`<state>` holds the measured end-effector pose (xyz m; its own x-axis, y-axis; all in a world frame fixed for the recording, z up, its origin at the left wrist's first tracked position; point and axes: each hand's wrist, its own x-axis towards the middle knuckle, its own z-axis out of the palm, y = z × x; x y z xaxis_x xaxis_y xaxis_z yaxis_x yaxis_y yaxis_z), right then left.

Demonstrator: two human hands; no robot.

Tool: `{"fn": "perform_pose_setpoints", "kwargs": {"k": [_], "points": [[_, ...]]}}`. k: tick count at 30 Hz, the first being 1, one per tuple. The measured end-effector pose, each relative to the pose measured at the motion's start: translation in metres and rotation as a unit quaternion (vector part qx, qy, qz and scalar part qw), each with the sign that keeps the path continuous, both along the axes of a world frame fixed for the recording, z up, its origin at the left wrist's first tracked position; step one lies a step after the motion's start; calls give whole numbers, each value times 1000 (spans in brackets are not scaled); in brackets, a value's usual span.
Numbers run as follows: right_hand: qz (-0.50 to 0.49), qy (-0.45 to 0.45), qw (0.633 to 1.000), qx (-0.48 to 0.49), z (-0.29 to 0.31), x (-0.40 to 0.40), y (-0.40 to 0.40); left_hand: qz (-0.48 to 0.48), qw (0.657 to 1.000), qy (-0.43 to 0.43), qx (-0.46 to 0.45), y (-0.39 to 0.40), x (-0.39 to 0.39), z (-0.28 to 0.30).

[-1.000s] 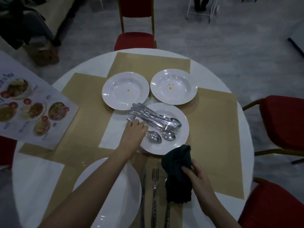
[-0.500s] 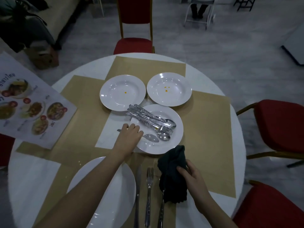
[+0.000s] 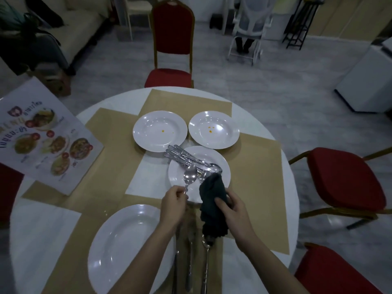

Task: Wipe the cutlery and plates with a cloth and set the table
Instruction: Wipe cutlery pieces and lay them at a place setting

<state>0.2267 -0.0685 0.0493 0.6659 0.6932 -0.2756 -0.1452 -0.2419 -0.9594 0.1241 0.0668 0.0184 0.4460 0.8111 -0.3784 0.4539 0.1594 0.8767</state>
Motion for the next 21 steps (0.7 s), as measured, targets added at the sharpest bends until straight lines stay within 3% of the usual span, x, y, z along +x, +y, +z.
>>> {"fn": "perform_pose_setpoints", "kwargs": {"k": [2,8,11,14,18,21], "points": [[7,-60,998,1,0,5,8,18,997,-41,-66,-15,5,14],[92,-259,962,-11,-8,44,34,75,987,-89,-106,-44,40,38],[144,-277,950,13,-19,69,41,159,977,-98,-99,-60,67,43],[182,-211,960,21,-20,89,41,223,967,-95,-84,-78,93,46],[197,34,979,31,-12,99,34,256,959,-89,-85,-99,110,39],[176,53,983,22,-21,108,35,264,957,-86,-79,-109,115,37]]}}
